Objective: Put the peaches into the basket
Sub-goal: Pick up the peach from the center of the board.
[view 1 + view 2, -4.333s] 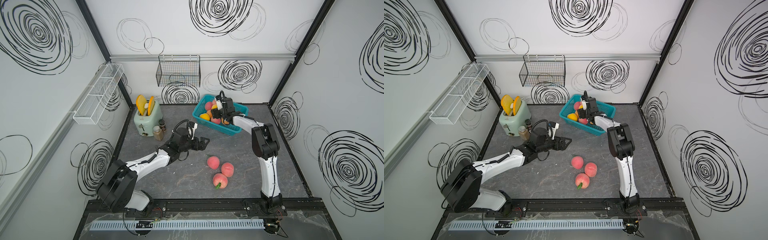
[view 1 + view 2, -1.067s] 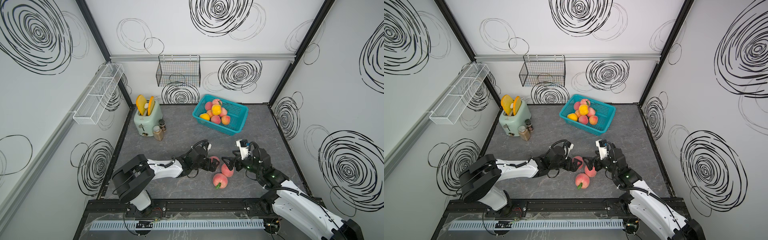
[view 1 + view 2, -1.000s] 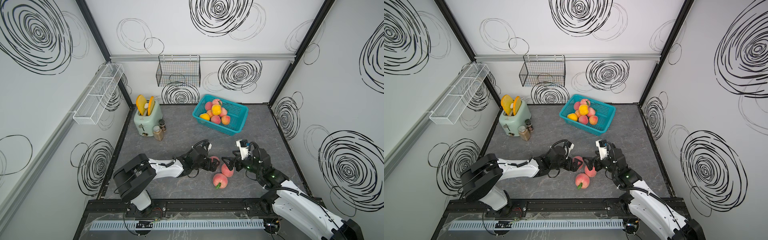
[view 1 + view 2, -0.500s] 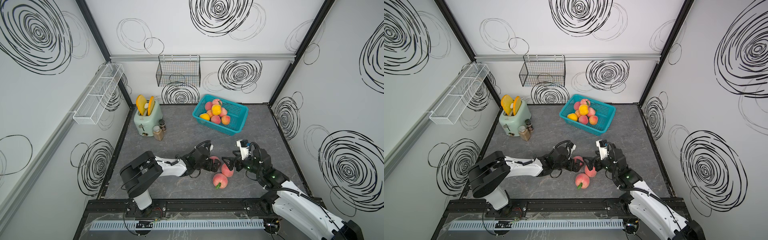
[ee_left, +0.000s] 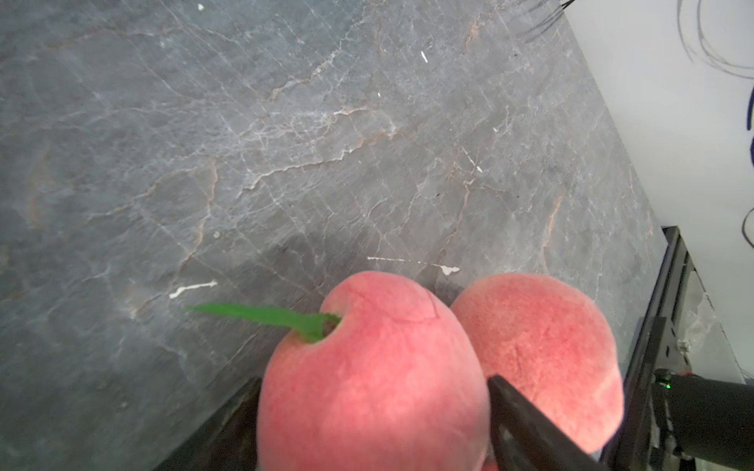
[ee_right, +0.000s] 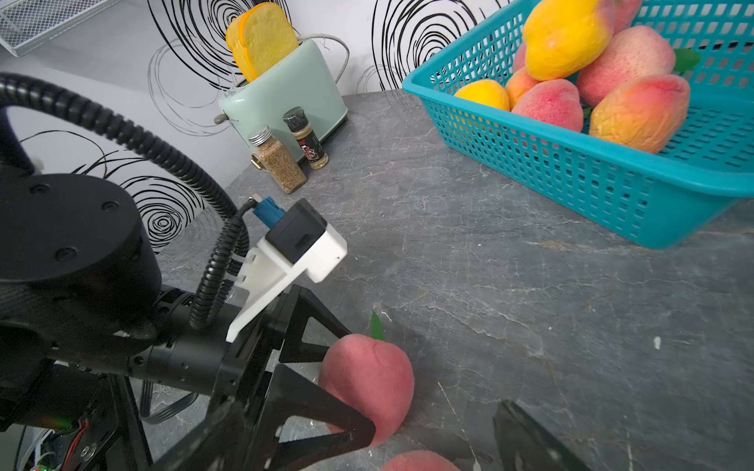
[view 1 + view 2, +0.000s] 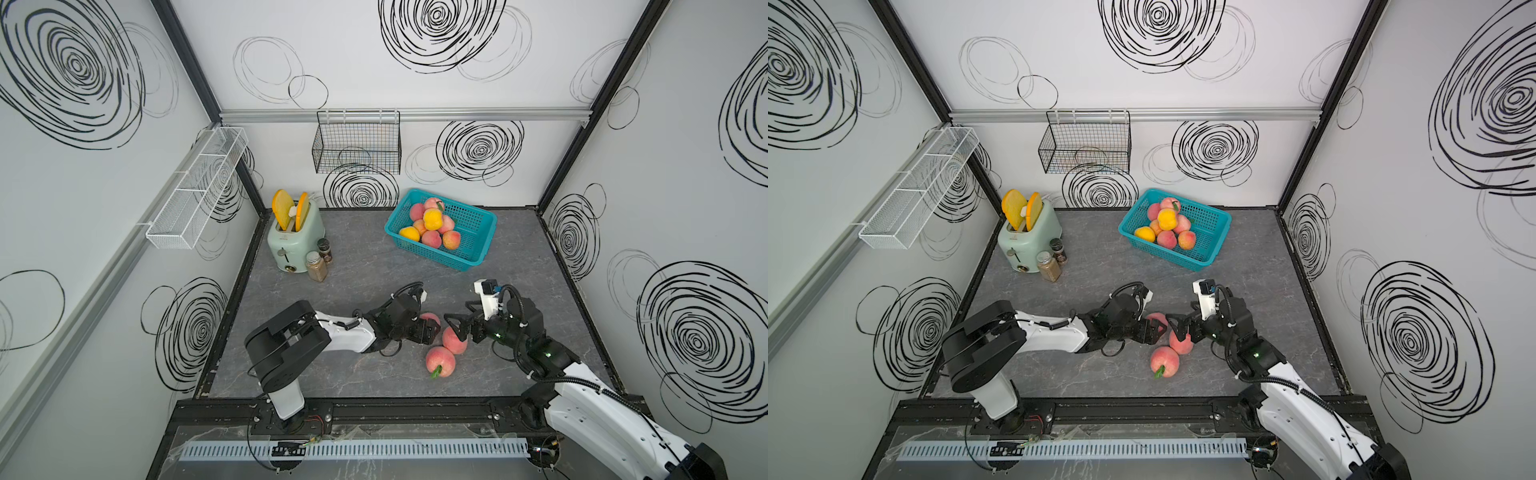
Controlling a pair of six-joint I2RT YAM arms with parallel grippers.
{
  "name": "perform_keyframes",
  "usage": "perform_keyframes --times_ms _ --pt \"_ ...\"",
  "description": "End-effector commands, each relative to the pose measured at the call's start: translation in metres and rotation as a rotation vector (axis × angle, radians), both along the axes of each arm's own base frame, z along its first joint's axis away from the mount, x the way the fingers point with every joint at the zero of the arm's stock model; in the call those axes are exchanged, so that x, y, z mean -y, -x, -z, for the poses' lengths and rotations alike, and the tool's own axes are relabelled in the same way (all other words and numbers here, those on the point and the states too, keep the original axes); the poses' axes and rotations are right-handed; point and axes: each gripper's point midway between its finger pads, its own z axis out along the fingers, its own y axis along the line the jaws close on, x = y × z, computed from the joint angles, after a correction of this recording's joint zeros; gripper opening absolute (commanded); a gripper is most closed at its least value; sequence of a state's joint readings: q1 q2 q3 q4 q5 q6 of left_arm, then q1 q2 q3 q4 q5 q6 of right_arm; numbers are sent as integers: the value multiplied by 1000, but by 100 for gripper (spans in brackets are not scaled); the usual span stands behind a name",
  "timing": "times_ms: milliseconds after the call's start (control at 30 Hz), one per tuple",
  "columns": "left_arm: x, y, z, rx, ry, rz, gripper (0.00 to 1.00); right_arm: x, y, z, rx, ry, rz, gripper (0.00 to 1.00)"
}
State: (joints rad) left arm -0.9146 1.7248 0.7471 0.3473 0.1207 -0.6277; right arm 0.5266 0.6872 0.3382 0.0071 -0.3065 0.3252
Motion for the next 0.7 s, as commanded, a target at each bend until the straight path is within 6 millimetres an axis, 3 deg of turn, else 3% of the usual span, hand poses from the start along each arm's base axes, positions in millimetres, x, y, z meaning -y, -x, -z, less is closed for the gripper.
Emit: perform_keyframes --times_ms 0,667 --pt "11 -8 -14 41 42 0 85 1 1 -2 2 -14 4 99" --pt "1 -11 -29 55 71 -9 65 4 0 -6 7 -22 10 99"
